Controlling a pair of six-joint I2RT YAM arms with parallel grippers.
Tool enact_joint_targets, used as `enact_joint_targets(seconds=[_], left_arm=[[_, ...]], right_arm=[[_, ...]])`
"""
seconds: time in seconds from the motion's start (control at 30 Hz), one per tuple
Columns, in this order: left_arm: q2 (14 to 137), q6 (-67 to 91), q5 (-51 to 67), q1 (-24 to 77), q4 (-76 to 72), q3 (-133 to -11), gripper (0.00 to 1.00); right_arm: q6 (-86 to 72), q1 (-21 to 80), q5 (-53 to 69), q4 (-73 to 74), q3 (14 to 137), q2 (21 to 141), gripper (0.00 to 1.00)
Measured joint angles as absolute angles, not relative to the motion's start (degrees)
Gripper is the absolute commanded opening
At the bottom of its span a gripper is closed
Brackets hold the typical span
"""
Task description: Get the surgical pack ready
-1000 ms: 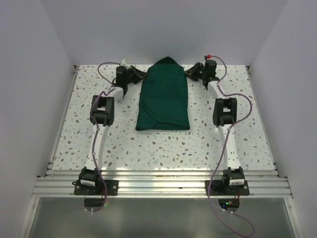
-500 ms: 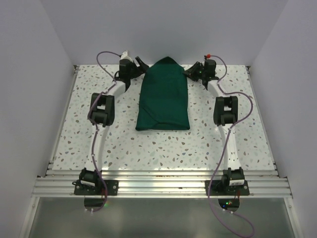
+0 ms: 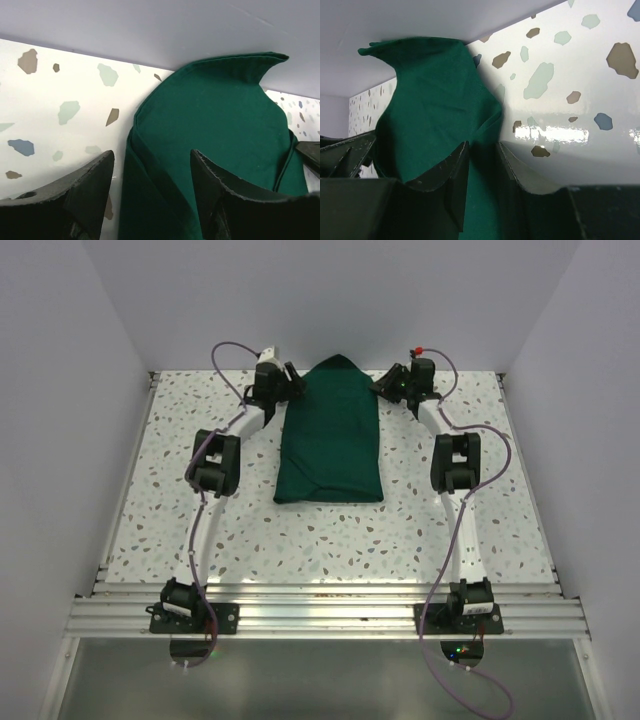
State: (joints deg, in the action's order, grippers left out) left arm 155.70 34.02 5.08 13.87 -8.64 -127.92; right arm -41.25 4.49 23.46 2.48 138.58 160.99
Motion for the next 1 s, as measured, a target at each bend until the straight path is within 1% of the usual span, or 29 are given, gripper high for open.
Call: enact_joint_targets(seconds=[0.1,0.13,0.2,0.27,0.3,0.37,0.4,0.47,0.53,0.6,0.8,0.87,0.9,0.97,1.0], left_arm=[[155.8,33.2,4.2,13.7,-7.6,-128.4,0.61],[155.8,33.1,4.1,13.7,-7.5,-128.4,0.56],[155.8,33.1,4.0,13.6,-7.1,-128.4,0.52],[155.8,33.1,4.0,13.4,-6.8,-128.5,0.49],[155.8,33.2,4.0,13.3,-6.6,-128.6,0.45],[156.2,33.3,4.0,13.0,-6.3,-129.1,0.41],[156.3,33.4,4.1,13.0,-6.3,-129.3,0.37],[156.7,33.6,4.3,12.8,-6.3,-129.5,0.34],[156.8,33.9,4.5,12.6,-6.3,-129.6,0.33],[156.8,34.1,4.7,12.6,-6.3,-129.6,0.29],[156.8,36.2,5.8,12.3,-6.4,-129.6,0.27],[156.8,37.0,6.2,12.1,-6.5,-129.6,0.25],[156.8,37.5,6.4,12.0,-6.6,-129.6,0.22],[156.8,38.6,7.1,11.9,-6.8,-129.6,0.22],[156.8,39.0,7.3,11.8,-6.9,-129.6,0.18]], right_arm=[[-41.3,4.5,23.5,2.5,138.6,161.0,0.33],[-41.3,4.5,23.5,2.5,138.6,161.0,0.33],[-41.3,4.5,23.5,2.5,138.6,161.0,0.33],[-41.3,4.5,23.5,2.5,138.6,161.0,0.34],[-41.3,4.5,23.5,2.5,138.6,161.0,0.35],[-41.4,4.5,23.5,2.3,138.6,161.0,0.40],[-41.5,4.5,23.5,2.2,138.6,161.0,0.42],[-41.7,4.5,23.6,2.0,138.6,160.9,0.48],[-41.8,4.5,23.5,1.7,138.6,160.8,0.50],[-42.0,4.5,23.5,1.7,138.6,160.7,0.50],[-42.2,4.5,23.4,2.4,139.4,160.9,0.47],[-42.2,4.4,23.4,2.7,139.7,161.1,0.43],[-42.2,4.4,23.4,3.1,140.3,161.4,0.42],[-42.2,4.4,23.4,3.1,141.7,162.5,0.36],[-42.3,4.4,23.3,3.2,142.2,162.8,0.34]])
